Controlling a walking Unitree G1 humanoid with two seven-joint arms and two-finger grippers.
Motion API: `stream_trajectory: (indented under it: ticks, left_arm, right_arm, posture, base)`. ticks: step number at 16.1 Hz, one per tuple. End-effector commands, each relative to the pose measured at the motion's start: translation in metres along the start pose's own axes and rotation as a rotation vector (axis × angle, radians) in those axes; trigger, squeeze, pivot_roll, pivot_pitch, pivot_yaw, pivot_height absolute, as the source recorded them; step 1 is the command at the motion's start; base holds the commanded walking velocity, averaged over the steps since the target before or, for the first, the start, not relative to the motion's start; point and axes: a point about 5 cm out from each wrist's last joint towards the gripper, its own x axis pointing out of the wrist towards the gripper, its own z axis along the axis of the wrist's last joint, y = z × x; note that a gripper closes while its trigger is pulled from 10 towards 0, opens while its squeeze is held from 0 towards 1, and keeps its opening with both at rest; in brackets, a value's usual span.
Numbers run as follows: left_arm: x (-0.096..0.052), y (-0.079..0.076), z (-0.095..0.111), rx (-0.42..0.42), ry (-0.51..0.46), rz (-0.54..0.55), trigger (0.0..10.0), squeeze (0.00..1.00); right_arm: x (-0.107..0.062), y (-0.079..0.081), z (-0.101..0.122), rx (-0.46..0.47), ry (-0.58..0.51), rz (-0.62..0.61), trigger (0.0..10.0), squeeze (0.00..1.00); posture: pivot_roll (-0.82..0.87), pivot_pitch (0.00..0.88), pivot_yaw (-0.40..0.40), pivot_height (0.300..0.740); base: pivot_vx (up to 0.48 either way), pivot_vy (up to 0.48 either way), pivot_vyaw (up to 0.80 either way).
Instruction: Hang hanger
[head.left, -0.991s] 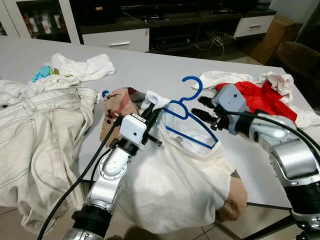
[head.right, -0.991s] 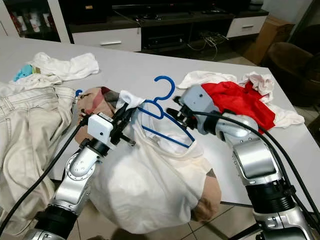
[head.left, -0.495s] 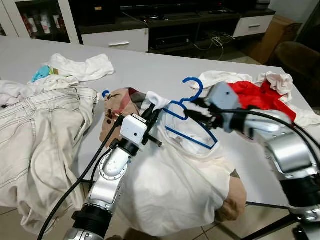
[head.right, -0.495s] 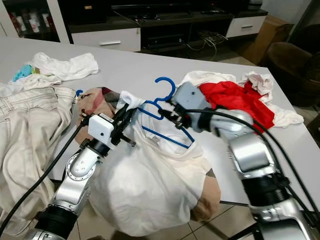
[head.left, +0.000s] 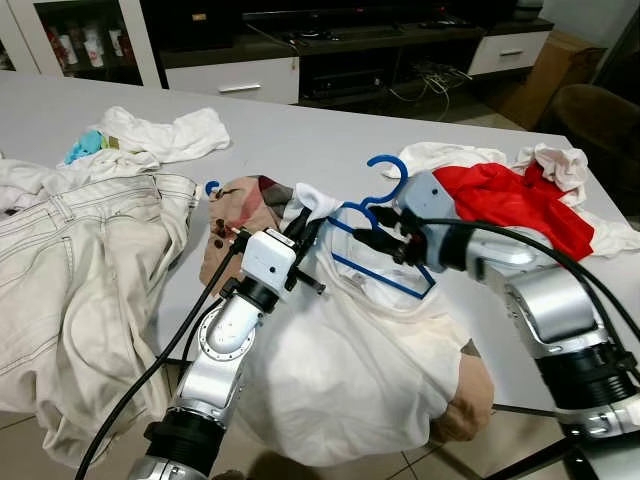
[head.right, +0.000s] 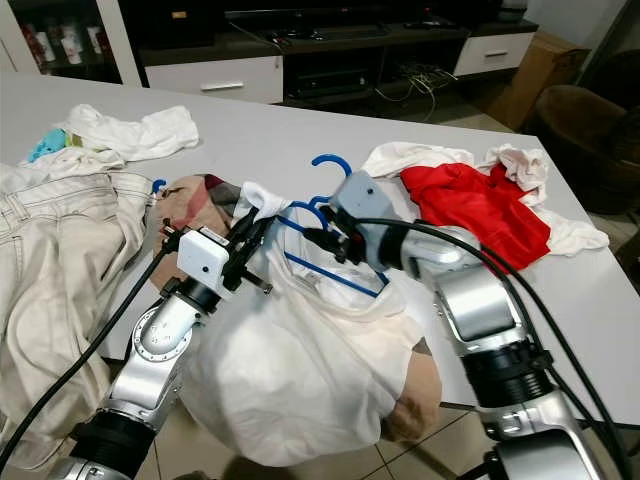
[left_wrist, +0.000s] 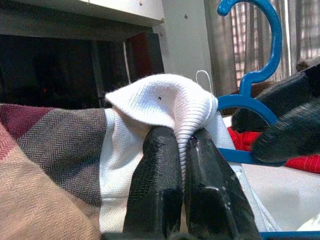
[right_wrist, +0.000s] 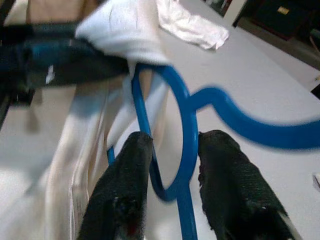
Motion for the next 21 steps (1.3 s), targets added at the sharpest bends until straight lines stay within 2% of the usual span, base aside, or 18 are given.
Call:
stream_trajectory:
  ticks: [1, 5, 9, 15, 17, 18, 21]
  left_arm:
    - [0.005, -0.002, 0.004, 0.013, -0.026, -0.014, 0.0, 0.00]
    - [0.005, -0.003, 0.004, 0.012, -0.025, -0.015, 0.0, 0.00]
    - [0.005, -0.004, 0.004, 0.009, -0.025, -0.013, 0.0, 0.00]
    - [0.006, -0.004, 0.004, 0.009, -0.026, -0.010, 0.0, 0.00]
    - [0.006, -0.004, 0.004, 0.012, -0.026, -0.006, 0.0, 0.00]
    - [0.006, -0.003, 0.004, 0.014, -0.025, -0.004, 0.0, 0.00]
    - [0.005, -0.001, 0.003, 0.021, -0.022, 0.003, 0.0, 0.00]
  right_arm:
    - [-0.003, -0.011, 0.010, -0.001, -0.038, -0.054, 0.0, 0.00]
    - [-0.005, -0.008, 0.014, 0.001, -0.078, -0.053, 0.0, 0.00]
    - [-0.008, 0.002, 0.012, 0.002, -0.094, 0.004, 0.0, 0.00]
    - [-0.012, 0.003, 0.010, -0.030, -0.102, -0.005, 0.0, 0.00]
    - [-0.014, 0.000, -0.001, -0.114, -0.036, -0.043, 0.0, 0.00]
    - [-0.018, -0.002, -0.010, -0.210, 0.020, -0.078, 0.0, 0.00]
    - [-0.033, -0.012, -0.014, -0.277, 0.014, -0.150, 0.0, 0.00]
  posture:
    - [-0.01, 0.000, -0.049, 0.740]
    - [-0.02, 0.000, -0.048, 0.740]
    - [-0.02, 0.000, -0.050, 0.740]
    - [-0.02, 0.000, -0.054, 0.740]
    - [-0.02, 0.000, -0.053, 0.740]
    - [-0.02, 0.000, -0.053, 0.740]
    - [-0.02, 0.000, -0.049, 0.740]
  base:
    - [0.000, 0.000, 0.00]
    - [0.000, 0.000, 0.00]
    - [0.000, 0.000, 0.00]
    - [0.000, 0.000, 0.00]
    - [0.000, 0.000, 0.00]
    - [0.000, 0.000, 0.00]
    - [0.000, 0.000, 0.00]
